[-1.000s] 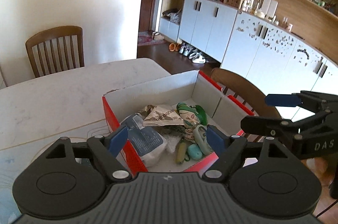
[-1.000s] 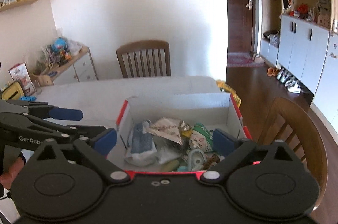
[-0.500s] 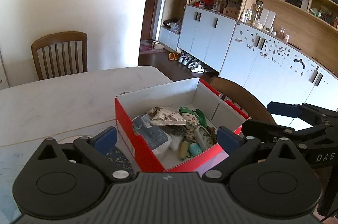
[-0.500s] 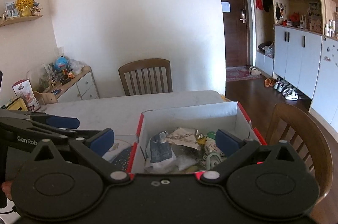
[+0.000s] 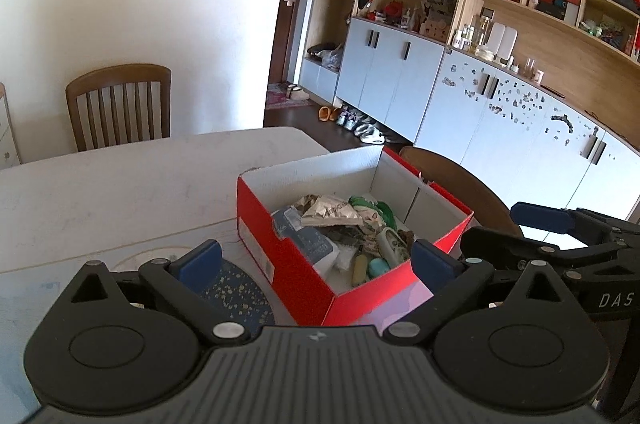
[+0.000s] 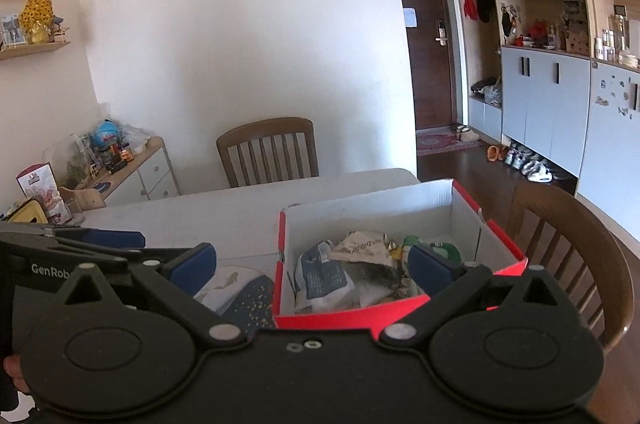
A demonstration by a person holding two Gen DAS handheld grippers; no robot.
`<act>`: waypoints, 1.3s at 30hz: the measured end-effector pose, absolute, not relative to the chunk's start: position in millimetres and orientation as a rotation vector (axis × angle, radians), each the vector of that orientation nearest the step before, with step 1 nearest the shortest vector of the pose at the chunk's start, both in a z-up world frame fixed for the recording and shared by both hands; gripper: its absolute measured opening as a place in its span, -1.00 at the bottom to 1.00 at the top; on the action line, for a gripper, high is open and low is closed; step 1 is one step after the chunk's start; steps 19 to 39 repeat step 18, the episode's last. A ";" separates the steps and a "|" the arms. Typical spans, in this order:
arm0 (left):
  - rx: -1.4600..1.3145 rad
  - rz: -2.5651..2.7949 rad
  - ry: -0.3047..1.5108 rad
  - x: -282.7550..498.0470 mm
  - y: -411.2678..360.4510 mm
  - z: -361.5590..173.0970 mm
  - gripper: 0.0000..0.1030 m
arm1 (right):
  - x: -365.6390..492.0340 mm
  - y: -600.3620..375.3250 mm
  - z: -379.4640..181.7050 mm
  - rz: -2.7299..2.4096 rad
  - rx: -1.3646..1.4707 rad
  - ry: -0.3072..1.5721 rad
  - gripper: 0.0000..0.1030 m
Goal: Organize objects
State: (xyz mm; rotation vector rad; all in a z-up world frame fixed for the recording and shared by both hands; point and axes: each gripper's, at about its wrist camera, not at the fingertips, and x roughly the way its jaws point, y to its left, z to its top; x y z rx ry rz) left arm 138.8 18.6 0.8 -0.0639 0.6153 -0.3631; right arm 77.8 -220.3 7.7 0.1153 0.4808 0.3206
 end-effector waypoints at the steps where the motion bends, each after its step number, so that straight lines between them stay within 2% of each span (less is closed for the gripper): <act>1: -0.064 -0.364 0.617 138.3 20.4 -0.5 0.97 | 76.1 -218.6 6.5 0.315 0.118 0.482 0.98; 39: -0.057 -0.386 0.614 131.4 37.1 -7.9 0.97 | 63.9 -195.4 3.8 0.280 0.129 0.497 0.98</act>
